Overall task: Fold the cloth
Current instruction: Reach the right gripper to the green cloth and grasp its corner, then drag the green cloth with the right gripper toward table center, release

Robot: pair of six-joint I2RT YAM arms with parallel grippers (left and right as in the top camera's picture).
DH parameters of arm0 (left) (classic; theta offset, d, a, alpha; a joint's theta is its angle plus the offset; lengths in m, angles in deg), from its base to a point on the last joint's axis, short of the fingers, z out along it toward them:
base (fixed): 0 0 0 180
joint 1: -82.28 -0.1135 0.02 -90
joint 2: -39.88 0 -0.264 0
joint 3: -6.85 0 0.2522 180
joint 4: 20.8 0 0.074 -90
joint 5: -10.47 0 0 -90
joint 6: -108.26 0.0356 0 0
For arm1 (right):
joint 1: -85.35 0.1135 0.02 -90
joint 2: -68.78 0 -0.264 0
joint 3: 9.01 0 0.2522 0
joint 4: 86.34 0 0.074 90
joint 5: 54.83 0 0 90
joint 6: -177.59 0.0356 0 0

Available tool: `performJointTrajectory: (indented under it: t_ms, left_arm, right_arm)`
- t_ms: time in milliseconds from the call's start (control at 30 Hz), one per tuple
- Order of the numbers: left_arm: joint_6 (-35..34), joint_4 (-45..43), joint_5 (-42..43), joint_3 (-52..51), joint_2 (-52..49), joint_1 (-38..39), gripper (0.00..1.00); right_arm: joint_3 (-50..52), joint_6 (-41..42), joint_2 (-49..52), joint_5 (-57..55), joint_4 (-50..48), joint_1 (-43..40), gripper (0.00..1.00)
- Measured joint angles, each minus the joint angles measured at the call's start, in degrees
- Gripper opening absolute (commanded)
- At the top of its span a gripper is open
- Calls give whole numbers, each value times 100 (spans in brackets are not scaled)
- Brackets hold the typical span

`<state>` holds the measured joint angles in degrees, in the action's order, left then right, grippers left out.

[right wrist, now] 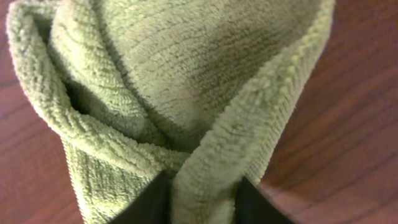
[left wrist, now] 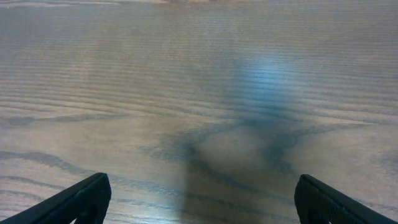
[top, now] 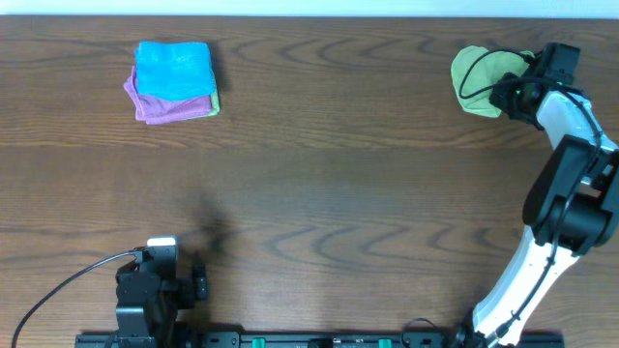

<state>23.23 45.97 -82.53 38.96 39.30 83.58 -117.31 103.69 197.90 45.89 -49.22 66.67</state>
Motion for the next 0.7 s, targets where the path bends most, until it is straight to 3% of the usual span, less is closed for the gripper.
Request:
performJointTrajectory:
  t_ms: [100,433,700]
  left_arm:
    - [0,0,0,0,0,0,95]
    - [0,0,0,0,0,0,95]
    - [0,0,0,0,0,0,95]
  right_arm:
    - [0,2,0,2,37,0,1]
    - [0,-243,-133,133,289,2,2]
    - [-2,-793,-1233,199,1054,151,1]
